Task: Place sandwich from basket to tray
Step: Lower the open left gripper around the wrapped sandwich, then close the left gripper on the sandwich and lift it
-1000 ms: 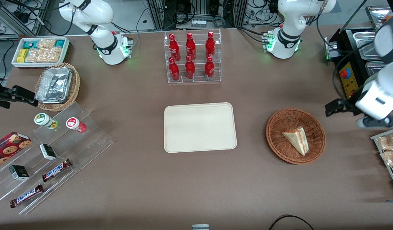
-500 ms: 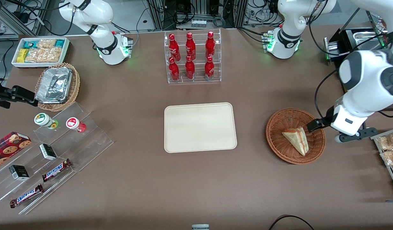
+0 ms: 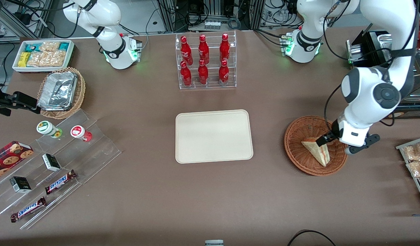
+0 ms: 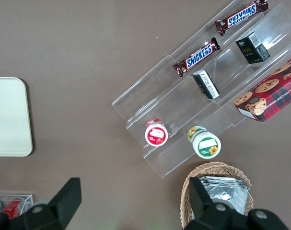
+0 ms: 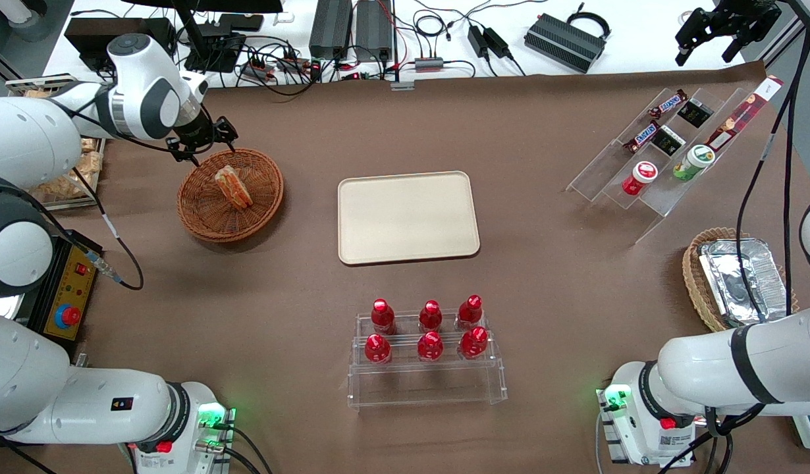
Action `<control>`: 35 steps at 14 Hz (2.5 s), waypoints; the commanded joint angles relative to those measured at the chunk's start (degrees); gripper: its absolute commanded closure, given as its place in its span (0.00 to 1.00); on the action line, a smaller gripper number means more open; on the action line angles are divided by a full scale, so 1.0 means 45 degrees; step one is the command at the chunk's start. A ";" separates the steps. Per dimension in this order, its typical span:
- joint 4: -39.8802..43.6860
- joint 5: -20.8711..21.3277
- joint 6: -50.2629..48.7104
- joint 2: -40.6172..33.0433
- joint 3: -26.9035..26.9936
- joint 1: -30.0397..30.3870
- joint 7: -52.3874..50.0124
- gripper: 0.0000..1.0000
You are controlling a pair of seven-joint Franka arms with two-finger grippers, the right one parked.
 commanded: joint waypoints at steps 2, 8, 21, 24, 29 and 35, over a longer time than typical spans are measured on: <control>-0.0521 0.0093 0.0956 0.0257 -0.0025 -0.0052 -0.0507 0.00; -0.0815 0.0210 0.1542 0.0805 -0.0006 -0.0033 -0.0507 0.00; -0.0835 0.0678 0.1876 0.1100 0.0072 0.0026 -0.0351 1.00; -0.0563 0.0930 0.0787 0.0340 0.0053 0.0006 -0.0331 1.00; 0.2909 0.1284 -0.3764 0.0141 -0.1272 -0.0052 -0.0428 1.00; 0.4280 0.1109 -0.4004 0.0686 -0.4142 -0.0052 -0.0624 1.00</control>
